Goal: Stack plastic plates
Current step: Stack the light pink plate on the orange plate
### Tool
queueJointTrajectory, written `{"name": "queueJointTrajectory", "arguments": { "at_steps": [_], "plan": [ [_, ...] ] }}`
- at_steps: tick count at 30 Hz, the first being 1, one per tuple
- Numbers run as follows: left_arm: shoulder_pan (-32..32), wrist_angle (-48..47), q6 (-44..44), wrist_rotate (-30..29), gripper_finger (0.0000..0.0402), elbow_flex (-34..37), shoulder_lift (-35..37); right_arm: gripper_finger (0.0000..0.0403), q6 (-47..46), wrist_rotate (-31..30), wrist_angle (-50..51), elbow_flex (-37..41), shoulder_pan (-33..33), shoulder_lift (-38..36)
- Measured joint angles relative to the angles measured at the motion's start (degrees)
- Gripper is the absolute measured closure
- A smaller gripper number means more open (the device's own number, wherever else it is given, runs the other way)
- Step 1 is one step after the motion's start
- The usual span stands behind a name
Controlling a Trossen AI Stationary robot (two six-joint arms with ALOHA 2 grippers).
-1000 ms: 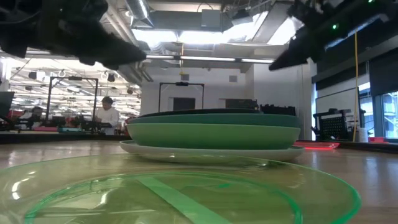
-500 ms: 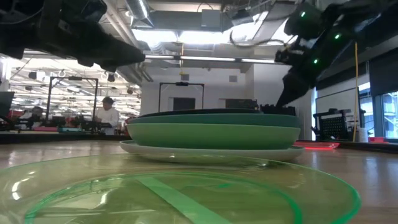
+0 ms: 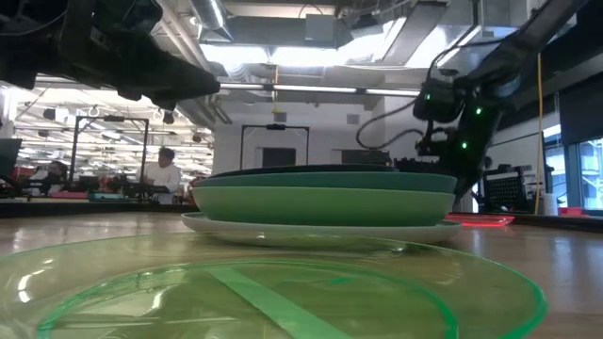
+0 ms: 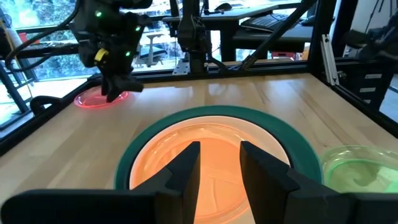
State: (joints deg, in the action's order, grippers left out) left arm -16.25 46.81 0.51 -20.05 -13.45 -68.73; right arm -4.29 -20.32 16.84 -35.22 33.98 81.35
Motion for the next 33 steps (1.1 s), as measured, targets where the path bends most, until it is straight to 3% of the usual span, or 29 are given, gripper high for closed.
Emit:
{"name": "queueJointTrajectory", "arguments": {
  "at_steps": [5,12,23,33],
  "plan": [
    [0.15,0.0,0.28,-0.29,0.0295,0.0,0.0,0.0265,1.61,3.41,-3.48,0.0,4.54,3.48],
    [0.74,-0.04,0.22,-0.37,0.0295,0.0,0.0,0.0269,3.16,3.45,-6.47,0.0,6.33,6.43],
    [0.74,-0.81,-0.15,-0.33,0.0295,-0.01,0.0,0.0393,5.44,3.62,-6.19,0.0,6.14,6.63],
    [0.74,-0.84,-0.13,-0.33,0.0295,-0.02,0.0,0.04,9.12,5.11,-4.99,0.02,5.65,4.85]
  ]
}}
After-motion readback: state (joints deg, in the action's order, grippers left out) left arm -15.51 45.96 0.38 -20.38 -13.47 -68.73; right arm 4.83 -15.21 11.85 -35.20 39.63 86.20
